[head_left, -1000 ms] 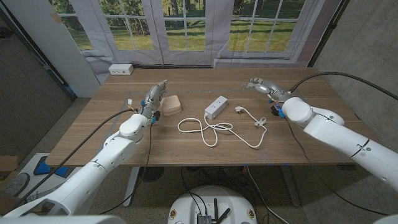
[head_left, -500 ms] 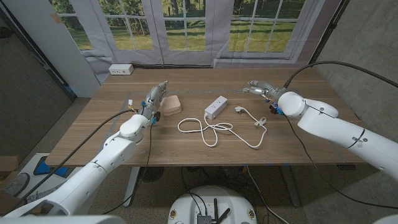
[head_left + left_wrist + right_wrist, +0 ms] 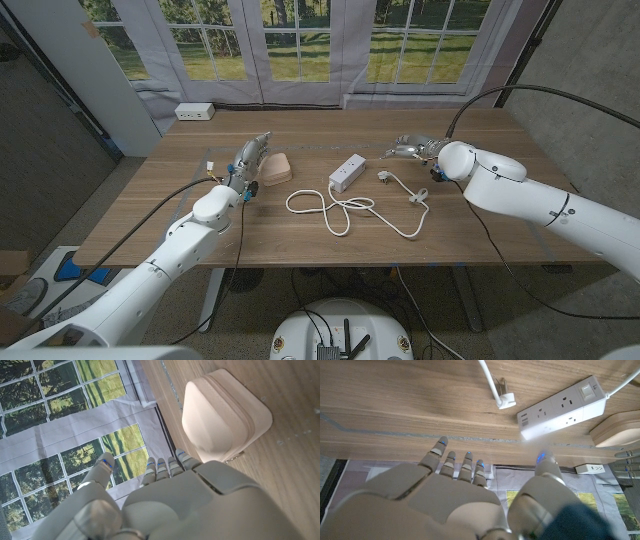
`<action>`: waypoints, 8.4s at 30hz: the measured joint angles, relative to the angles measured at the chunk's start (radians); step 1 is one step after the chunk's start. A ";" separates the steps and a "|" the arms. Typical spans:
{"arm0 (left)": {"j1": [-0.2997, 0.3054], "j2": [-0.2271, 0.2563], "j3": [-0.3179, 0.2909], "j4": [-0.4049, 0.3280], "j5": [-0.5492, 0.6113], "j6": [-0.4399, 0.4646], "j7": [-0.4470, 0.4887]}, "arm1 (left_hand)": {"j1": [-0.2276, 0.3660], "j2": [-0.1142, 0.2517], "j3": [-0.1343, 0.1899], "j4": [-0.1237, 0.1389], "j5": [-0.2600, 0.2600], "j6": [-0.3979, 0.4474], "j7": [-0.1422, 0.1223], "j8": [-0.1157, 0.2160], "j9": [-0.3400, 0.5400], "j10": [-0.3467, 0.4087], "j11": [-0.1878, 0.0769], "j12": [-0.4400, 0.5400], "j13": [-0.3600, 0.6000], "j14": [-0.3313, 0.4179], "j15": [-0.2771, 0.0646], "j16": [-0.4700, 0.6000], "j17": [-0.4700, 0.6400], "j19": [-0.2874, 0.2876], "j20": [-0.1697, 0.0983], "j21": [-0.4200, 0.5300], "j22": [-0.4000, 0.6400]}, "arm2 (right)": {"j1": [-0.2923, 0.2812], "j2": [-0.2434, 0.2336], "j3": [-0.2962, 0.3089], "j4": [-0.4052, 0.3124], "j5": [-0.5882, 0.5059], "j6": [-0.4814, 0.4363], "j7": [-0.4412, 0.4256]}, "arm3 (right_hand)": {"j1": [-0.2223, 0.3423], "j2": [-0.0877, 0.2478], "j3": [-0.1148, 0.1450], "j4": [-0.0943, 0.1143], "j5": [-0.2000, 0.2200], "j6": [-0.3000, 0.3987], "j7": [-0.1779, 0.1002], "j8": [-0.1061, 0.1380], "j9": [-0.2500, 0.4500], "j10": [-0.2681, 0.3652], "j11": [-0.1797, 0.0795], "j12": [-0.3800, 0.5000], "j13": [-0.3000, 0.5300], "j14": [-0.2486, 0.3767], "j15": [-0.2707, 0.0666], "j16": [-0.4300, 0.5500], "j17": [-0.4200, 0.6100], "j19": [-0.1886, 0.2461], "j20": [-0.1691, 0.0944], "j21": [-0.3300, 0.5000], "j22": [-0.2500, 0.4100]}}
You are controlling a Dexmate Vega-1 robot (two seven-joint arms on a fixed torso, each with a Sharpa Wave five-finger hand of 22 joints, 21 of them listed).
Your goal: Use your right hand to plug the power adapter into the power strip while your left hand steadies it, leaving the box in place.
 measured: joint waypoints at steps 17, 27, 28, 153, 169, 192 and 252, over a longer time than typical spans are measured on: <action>0.003 0.004 0.002 -0.003 0.001 0.011 0.001 | 0.000 0.000 0.000 0.000 0.000 0.007 0.007 0.000 0.000 0.004 0.004 0.000 0.005 0.005 0.005 0.000 0.000 0.005 0.006 0.000 0.000 | 0.137 0.052 -0.185 0.030 -0.185 -0.147 0.143 | 0.033 -0.012 0.004 0.004 0.000 0.044 0.018 0.022 0.000 0.088 -0.019 0.029 0.000 0.061 -0.011 0.028 -0.003 0.010 -0.010 0.005 -0.002; 0.005 0.005 0.002 -0.002 -0.003 0.016 -0.001 | 0.000 0.000 0.000 0.000 0.000 0.013 0.013 0.000 0.000 0.008 0.008 0.000 0.005 0.005 0.005 0.000 0.000 0.005 0.005 0.000 0.000 | 0.236 0.097 -0.319 0.074 -0.256 -0.193 0.206 | 0.033 -0.012 0.010 0.010 0.008 0.083 0.025 0.035 0.000 0.125 -0.018 0.041 0.000 0.091 -0.010 0.044 -0.006 0.017 -0.009 0.005 -0.002; 0.005 0.005 0.002 -0.002 -0.003 0.016 -0.001 | 0.000 0.000 -0.002 -0.002 0.000 0.016 0.009 0.000 0.000 0.009 0.009 0.000 0.005 0.005 0.005 0.000 0.000 0.005 0.005 0.000 0.000 | 0.236 0.097 -0.319 0.074 -0.261 -0.195 0.210 | 0.033 -0.012 0.010 0.010 0.008 0.085 0.027 0.035 0.000 0.125 -0.018 0.041 0.000 0.094 -0.008 0.044 -0.006 0.017 -0.009 0.005 -0.002; 0.017 0.009 0.025 -0.026 0.003 0.062 0.020 | 0.012 0.001 -0.008 -0.008 0.000 0.048 0.020 -0.005 0.005 0.032 0.021 0.000 0.005 0.012 0.013 0.000 0.005 0.012 0.002 0.000 0.005 | 0.175 0.255 -0.345 0.268 -0.372 -0.214 0.029 | 0.456 0.058 0.082 0.000 0.000 0.773 -0.111 0.301 0.004 0.863 -0.238 0.144 0.033 0.551 -0.136 0.340 0.047 0.274 -0.167 0.020 -0.002; 0.006 0.053 0.054 -0.090 0.118 0.113 0.064 | 0.028 0.009 -0.002 -0.014 0.000 0.063 0.013 -0.005 0.003 0.056 -0.002 0.000 0.005 0.035 0.001 0.000 0.002 0.029 0.004 0.000 0.002 | 0.069 0.241 -0.212 0.207 -0.278 -0.192 -0.128 | 0.487 0.061 0.082 0.000 0.008 0.789 -0.095 0.308 0.004 0.895 -0.238 0.144 0.033 0.578 -0.138 0.348 0.048 0.294 -0.172 0.020 -0.002; 0.031 0.151 0.085 -0.271 0.348 0.266 0.148 | 0.046 0.014 0.008 -0.024 0.000 0.080 -0.002 -0.005 0.002 0.073 -0.009 0.000 0.005 0.052 -0.005 0.000 0.002 0.036 0.000 0.000 0.002 | 0.016 0.232 -0.131 0.172 -0.192 -0.159 -0.246 | 0.487 0.061 0.082 0.000 0.015 0.793 -0.091 0.311 0.004 0.908 -0.237 0.144 0.029 0.592 -0.141 0.348 0.052 0.297 -0.176 0.020 -0.002; -0.048 0.332 0.283 -0.485 1.046 0.356 -0.196 | -0.131 -0.057 -0.071 0.218 0.009 -0.055 -0.046 -0.015 0.003 -0.010 -0.031 -0.022 0.002 -0.004 -0.022 0.000 0.016 -0.115 -0.025 -0.012 0.005 | -0.124 0.263 0.039 0.133 -0.059 0.015 -0.469 | 0.487 0.061 0.074 0.003 0.033 0.799 -0.085 0.308 0.004 0.920 -0.238 0.143 0.036 0.618 -0.140 0.356 0.051 0.304 -0.183 0.020 -0.002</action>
